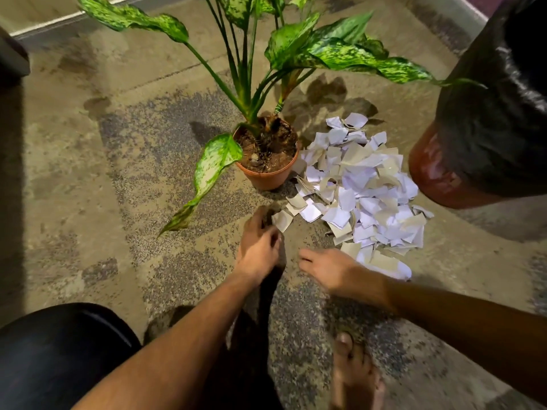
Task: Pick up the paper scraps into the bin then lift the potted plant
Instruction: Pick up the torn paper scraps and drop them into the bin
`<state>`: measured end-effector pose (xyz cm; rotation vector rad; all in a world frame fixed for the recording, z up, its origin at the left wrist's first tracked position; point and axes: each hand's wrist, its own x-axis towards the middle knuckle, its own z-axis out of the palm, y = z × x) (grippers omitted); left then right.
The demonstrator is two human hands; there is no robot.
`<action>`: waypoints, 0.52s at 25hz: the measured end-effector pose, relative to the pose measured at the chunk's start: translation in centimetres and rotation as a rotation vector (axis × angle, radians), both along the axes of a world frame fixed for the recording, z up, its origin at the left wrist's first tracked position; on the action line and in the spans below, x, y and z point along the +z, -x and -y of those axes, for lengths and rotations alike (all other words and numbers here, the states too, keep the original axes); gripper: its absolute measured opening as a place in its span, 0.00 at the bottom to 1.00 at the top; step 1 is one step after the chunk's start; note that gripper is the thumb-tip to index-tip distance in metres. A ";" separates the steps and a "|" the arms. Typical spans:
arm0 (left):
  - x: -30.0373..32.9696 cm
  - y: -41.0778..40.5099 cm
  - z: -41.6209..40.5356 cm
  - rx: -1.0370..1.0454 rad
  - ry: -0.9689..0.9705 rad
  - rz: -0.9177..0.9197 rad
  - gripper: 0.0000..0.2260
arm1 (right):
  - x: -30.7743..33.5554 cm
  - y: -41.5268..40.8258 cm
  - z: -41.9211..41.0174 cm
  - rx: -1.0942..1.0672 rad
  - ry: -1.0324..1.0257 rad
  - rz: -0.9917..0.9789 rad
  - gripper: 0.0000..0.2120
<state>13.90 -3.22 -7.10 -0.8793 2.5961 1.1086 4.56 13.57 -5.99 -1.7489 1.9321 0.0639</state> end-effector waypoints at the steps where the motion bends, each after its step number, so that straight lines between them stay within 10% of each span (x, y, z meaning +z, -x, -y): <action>1: -0.5 0.7 0.4 -0.018 0.034 -0.001 0.17 | 0.0 0.9 -0.4 -0.038 0.027 -0.033 0.15; 8: -0.2 4.7 -0.6 -0.237 0.079 0.094 0.08 | 1.1 5.4 -6.5 -0.235 0.008 -0.268 0.16; 13: 0.3 4.8 -3.0 -0.350 0.306 0.038 0.07 | 1.5 5.9 -10.8 -0.474 -0.176 -0.246 0.43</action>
